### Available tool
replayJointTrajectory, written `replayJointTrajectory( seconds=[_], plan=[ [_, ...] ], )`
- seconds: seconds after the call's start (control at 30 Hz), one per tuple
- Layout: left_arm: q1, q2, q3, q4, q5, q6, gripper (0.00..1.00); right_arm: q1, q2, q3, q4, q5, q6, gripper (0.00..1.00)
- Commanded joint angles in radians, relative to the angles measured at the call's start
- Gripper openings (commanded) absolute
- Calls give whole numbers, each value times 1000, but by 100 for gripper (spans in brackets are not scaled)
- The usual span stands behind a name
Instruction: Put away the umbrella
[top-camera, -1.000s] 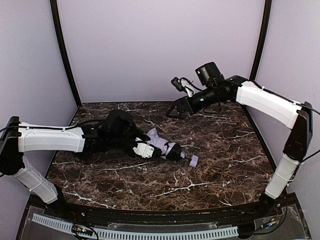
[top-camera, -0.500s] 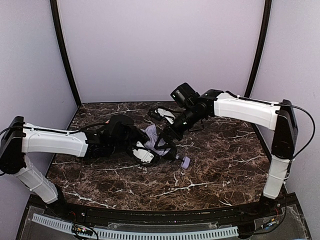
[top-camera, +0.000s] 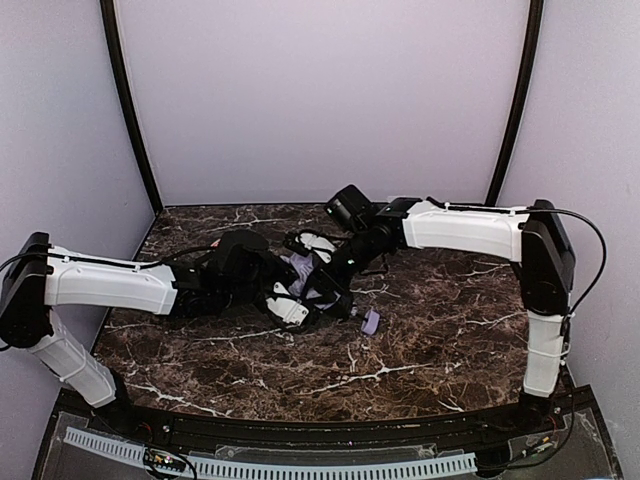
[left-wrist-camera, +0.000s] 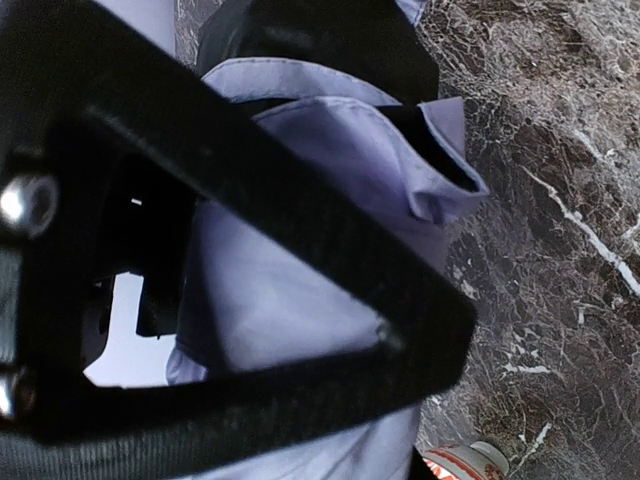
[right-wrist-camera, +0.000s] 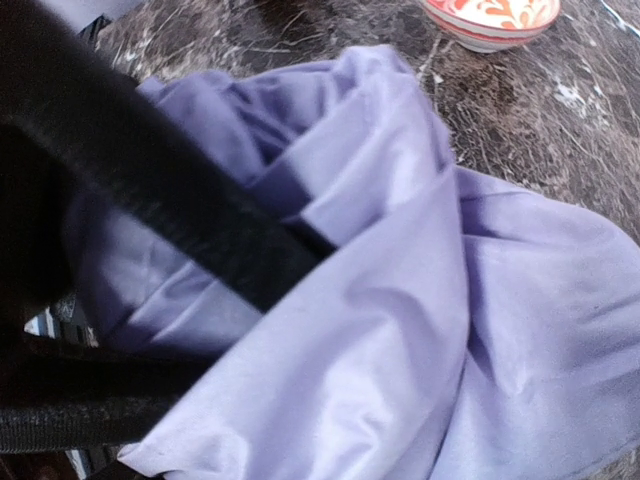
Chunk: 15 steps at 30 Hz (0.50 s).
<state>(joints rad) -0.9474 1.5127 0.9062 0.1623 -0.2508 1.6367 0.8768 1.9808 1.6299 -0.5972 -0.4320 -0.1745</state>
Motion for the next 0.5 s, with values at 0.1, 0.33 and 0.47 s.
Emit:
replayJointTrajectory(
  seconds=[0.1,0.33,0.47],
  plan=[
    [-14,-13,-7,123,-7,-8,4,13,-12,-24,107,39,34,36],
    [-4,-10,-15,256,-129,-95,62,-15,-135,-167,312,131,122,18],
    [47,-11,-24,306,-216,-178,98,-69,-235,-282,486,201,204,13]
  ],
)
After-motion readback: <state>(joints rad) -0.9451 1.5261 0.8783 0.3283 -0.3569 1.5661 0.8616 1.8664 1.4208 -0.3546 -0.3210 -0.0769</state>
